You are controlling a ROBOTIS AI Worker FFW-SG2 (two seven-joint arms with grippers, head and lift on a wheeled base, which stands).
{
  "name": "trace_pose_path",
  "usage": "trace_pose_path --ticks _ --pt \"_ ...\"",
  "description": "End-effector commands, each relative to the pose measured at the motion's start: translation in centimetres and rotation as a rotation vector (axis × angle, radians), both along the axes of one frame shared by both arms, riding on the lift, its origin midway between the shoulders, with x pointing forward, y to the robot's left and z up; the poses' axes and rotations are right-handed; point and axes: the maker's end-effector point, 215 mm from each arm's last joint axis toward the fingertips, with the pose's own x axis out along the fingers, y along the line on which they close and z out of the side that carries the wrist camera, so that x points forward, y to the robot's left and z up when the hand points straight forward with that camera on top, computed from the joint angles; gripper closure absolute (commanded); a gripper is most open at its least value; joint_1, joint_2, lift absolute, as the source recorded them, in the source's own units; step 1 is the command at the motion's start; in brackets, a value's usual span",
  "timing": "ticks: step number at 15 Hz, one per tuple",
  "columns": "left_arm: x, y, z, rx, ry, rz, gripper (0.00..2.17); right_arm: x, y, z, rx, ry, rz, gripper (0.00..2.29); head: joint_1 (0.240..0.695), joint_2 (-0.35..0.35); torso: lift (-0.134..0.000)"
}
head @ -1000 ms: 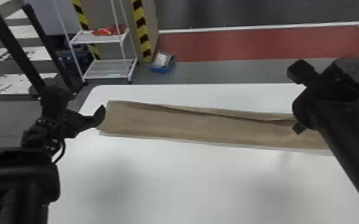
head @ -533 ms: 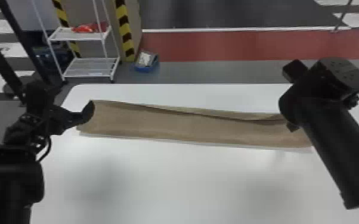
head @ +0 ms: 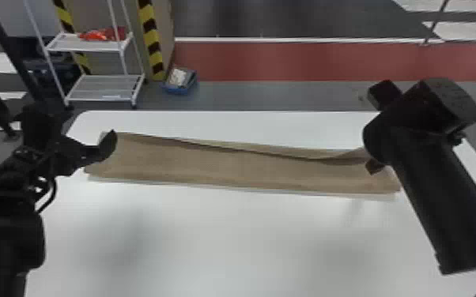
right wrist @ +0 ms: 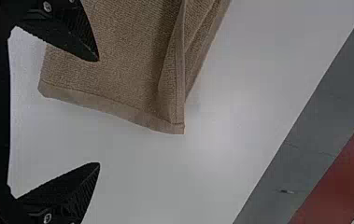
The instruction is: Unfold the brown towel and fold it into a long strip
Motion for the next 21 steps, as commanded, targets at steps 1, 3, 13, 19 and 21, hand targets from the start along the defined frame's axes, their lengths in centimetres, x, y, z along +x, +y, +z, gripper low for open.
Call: trace_pose_path --ticks 1,3,13,19,21 --pt "0.0 0.0 -0.2 0.0 0.003 -0.002 0.07 0.8 0.3 0.4 -0.014 -0.032 0.065 0.09 0.695 0.007 -0.123" --pt "0.0 0.0 -0.2 0.0 0.001 -0.001 0.07 2.9 1.6 1.7 -0.054 -0.093 0.238 0.09 0.695 0.011 -0.123" --pt "0.0 0.3 -0.8 0.001 0.009 0.001 0.08 4.6 9.1 3.3 0.026 -0.078 0.761 0.0 0.667 0.087 -0.123" --pt "1.4 -1.2 -0.9 -0.002 0.013 -0.026 0.08 3.6 8.2 1.2 0.075 0.027 0.792 0.0 0.674 0.088 -0.123" --pt "2.5 -2.7 -0.5 0.001 -0.002 -0.056 0.08 3.3 7.2 0.7 0.084 0.037 0.769 0.0 0.677 0.077 -0.123"
